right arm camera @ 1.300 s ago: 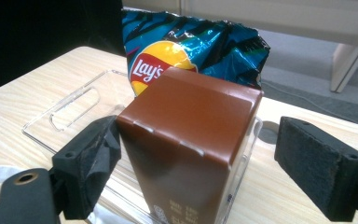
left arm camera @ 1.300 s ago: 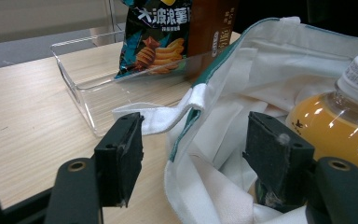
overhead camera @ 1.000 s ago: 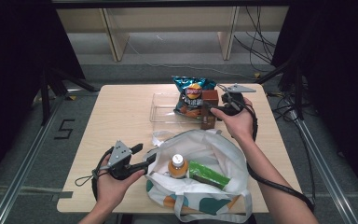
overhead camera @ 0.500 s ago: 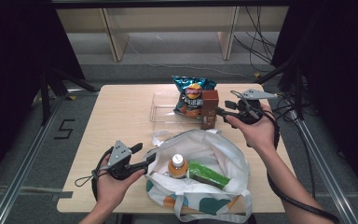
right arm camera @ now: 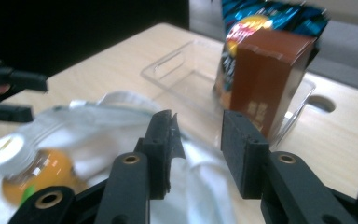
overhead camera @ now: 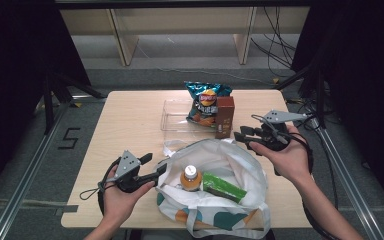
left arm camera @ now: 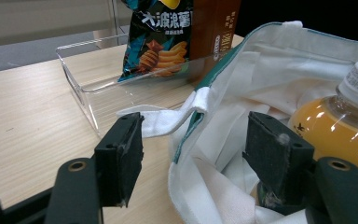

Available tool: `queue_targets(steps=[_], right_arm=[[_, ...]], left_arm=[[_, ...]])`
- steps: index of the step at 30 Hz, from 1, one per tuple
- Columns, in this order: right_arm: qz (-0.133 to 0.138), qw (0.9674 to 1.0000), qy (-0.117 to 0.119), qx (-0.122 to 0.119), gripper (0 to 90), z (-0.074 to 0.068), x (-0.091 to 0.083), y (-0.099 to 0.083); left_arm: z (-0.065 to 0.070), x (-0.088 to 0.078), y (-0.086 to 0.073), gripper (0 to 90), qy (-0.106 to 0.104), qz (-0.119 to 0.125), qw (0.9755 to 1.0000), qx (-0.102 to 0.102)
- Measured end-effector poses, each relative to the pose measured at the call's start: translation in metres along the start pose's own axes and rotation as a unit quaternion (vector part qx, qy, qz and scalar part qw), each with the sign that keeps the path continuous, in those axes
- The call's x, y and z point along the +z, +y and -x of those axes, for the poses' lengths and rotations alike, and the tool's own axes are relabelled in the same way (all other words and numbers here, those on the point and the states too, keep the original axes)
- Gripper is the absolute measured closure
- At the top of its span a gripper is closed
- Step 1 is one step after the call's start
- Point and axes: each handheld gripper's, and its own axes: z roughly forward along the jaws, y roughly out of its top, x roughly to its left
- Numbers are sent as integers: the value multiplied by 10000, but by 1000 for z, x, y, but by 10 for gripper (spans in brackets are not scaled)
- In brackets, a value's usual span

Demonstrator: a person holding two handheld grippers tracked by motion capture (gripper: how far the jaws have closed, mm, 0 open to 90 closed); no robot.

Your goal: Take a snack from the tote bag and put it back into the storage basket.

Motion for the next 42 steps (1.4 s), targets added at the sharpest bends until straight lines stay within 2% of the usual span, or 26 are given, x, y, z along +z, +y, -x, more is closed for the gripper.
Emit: queue_targets(steps=[1, 3, 4, 6, 9, 11, 19, 21, 22, 23, 24, 25, 26, 27, 28, 29, 30, 32, 33, 35, 37, 38, 39, 40, 41, 42], right_arm=[[10, 9999, 72, 78, 644, -3, 0, -3], [-25, 9999, 154, -10, 646, -4, -4, -8], [-58, 9997, 195, 116, 646, -8, -6, -11], [-88, 9996, 270, 37, 648, -10, -9, -16], [-184, 9991, 323, 178, 648, -17, -15, -23], [-302, 9985, 442, 79, 646, -19, -20, -28], [-397, 9973, 599, 113, 618, -30, -30, -43], [-346, 9975, 605, -57, 610, -27, -29, -47], [-437, 9973, 591, -23, 606, -28, -31, -48], [-417, 9966, 679, 194, 602, -30, -30, -50], [-451, 9969, 648, -5, 600, -28, -30, -51], [-480, 9966, 639, 177, 598, -31, -31, -52], [-403, 9970, 654, 74, 596, -30, -31, -52], [-446, 9967, 670, 143, 595, -31, -32, -52], [-499, 9963, 688, 115, 594, -31, -32, -53], [-494, 9962, 710, 63, 592, -30, -32, -54], [-498, 9957, 758, 173, 590, -32, -32, -53], [-507, 9955, 794, 107, 589, -33, -30, -54], [-482, 9950, 850, 188, 588, -35, -30, -54], [-467, 9957, 794, -4, 584, -34, -30, -54], [-474, 9945, 938, -29, 579, -36, -28, -55], [-581, 9937, 950, 102, 578, -39, -30, -55], [-579, 9940, 931, 2, 576, -39, -30, -56], [-607, 9930, 1012, 33, 574, -40, -29, -57], [-633, 9928, 1016, -35, 573, -40, -30, -57], [-602, 9921, 1100, 70, 570, -42, -30, -57]], left_arm=[[0, 0, 0, 363, -26, 22, 10000, -63], [0, 0, 0, 363, -34, 28, 10000, -56], [-1, 0, 0, 363, -9, 2, 10000, 40], [0, 0, -1, 363, -10, -7, 10000, -53], [-1, 0, -1, 362, -8, -7, 10000, -92], [-3, 0, -1, 363, -15, -13, 10000, 5], [-1, 0, -3, 363, -42, 22, 9999, -118], [-1, -1, -3, 363, -38, 21, 10000, -75], [-2, -1, -2, 363, -25, 8, 10000, -37], [-1, -1, -3, 363, -37, 21, 9999, -108], [-1, -1, -3, 363, -35, 30, 10000, -87], [-2, 0, -2, 363, -32, 29, 10000, -64], [-1, 0, -3, 363, -18, 11, 10000, -86], [-2, -1, -2, 363, -14, -20, 10000, 18], [-1, 0, -3, 363, -16, 6, 9999, -122], [0, -1, -2, 363, -19, -4, 9999, -104], [-1, -1, -2, 363, -11, -6, 10000, -59], [-2, -2, -2, 363, -13, 7, 10000, -17], [-2, -2, -2, 363, -6, 21, 10000, -57], [-4, -3, -1, 363, 5, 36, 10000, 17], [-3, -3, -1, 363, 10, 29, 10000, -54], [-3, -2, -1, 363, 22, 24, 10000, -87], [-4, -2, 0, 363, 32, 33, 10000, 75], [-1, -2, 0, 362, 26, 71, 9999, -98], [0, -2, 1, 362, 51, 76, 9999, -83], [-1, -3, 3, 362, 52, 58, 9999, 86]])
